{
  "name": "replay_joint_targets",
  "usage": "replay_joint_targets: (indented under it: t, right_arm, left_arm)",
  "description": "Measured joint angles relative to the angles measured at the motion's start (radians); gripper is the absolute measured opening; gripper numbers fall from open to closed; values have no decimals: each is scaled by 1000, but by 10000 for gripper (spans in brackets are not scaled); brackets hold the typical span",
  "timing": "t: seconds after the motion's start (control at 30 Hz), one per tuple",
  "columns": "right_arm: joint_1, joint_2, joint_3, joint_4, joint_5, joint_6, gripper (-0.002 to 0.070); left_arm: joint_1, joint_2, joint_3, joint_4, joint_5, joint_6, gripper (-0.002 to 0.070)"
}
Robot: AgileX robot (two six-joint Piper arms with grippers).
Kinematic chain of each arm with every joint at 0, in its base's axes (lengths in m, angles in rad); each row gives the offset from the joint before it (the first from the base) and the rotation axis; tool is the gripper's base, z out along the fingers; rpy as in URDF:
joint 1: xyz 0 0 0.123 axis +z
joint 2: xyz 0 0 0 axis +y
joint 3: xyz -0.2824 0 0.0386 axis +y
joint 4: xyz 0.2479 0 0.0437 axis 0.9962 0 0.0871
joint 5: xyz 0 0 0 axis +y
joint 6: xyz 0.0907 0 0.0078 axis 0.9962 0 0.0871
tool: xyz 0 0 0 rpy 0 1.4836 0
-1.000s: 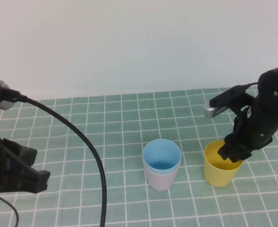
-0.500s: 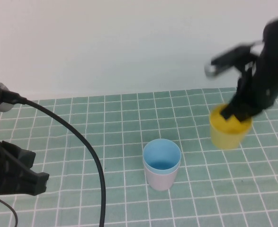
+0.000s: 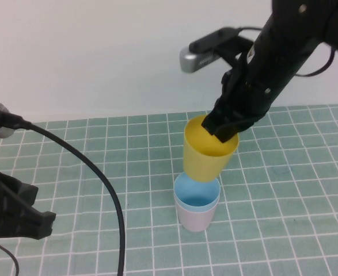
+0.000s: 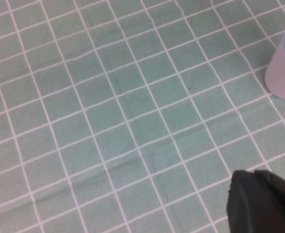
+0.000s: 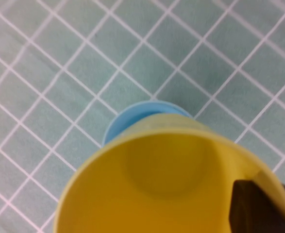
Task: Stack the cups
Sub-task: Place the yellow cup on the blue cup
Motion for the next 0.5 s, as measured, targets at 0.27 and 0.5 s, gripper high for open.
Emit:
replay_joint_targets:
  t: [0.27, 0.5]
  right_arm:
    - [0, 60, 0, 2, -5, 3, 27]
    - [5, 101, -4, 17, -1, -4, 27]
  left_arm:
    - [0, 4, 0, 11, 0, 0, 0]
    - [0, -11, 0, 40, 17, 0, 0]
